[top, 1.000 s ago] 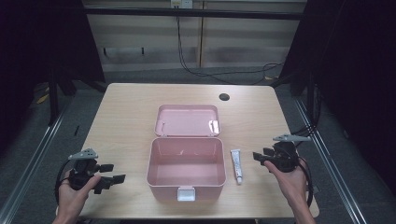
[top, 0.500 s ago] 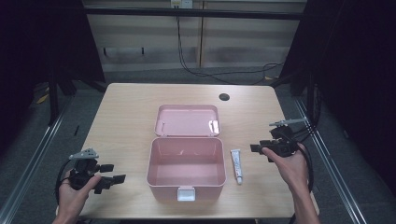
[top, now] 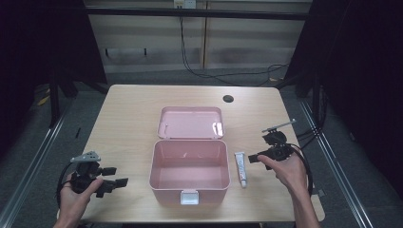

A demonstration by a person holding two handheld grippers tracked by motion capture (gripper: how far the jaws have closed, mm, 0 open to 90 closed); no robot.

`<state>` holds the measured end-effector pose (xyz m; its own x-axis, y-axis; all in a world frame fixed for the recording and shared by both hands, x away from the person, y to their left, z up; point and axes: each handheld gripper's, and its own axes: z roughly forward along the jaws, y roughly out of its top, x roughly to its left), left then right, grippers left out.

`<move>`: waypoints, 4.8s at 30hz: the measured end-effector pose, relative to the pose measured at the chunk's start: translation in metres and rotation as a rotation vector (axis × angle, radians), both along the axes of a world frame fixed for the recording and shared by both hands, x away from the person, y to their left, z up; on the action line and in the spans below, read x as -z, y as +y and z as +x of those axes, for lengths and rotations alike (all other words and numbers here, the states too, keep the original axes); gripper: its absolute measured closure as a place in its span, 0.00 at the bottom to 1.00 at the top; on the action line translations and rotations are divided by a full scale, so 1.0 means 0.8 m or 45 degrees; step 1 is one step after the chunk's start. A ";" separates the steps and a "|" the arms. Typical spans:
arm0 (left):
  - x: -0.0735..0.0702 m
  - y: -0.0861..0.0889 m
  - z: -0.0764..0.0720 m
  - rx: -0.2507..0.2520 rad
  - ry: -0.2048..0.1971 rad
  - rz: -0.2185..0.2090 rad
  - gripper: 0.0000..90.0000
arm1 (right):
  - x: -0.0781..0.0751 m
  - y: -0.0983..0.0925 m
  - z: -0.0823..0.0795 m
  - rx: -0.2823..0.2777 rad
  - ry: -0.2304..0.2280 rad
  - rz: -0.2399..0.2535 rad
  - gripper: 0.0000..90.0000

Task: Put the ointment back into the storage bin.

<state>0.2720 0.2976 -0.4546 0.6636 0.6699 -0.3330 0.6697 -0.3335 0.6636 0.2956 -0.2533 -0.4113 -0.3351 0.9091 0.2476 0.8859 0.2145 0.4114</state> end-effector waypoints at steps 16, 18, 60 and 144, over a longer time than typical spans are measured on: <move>-0.001 0.001 0.000 -0.002 -0.002 -0.003 0.25 | 0.017 0.031 0.011 -0.054 0.170 -0.054 0.68; -0.001 0.001 0.000 -0.003 -0.004 -0.003 0.25 | 0.018 0.033 0.013 -0.047 0.184 -0.060 0.69; -0.001 0.001 0.000 0.010 -0.001 0.000 0.25 | 0.060 0.068 0.035 -0.010 0.383 -0.244 0.72; -0.001 0.002 0.000 0.002 0.001 -0.008 0.25 | -0.023 0.032 -0.001 -0.491 0.221 -0.332 0.80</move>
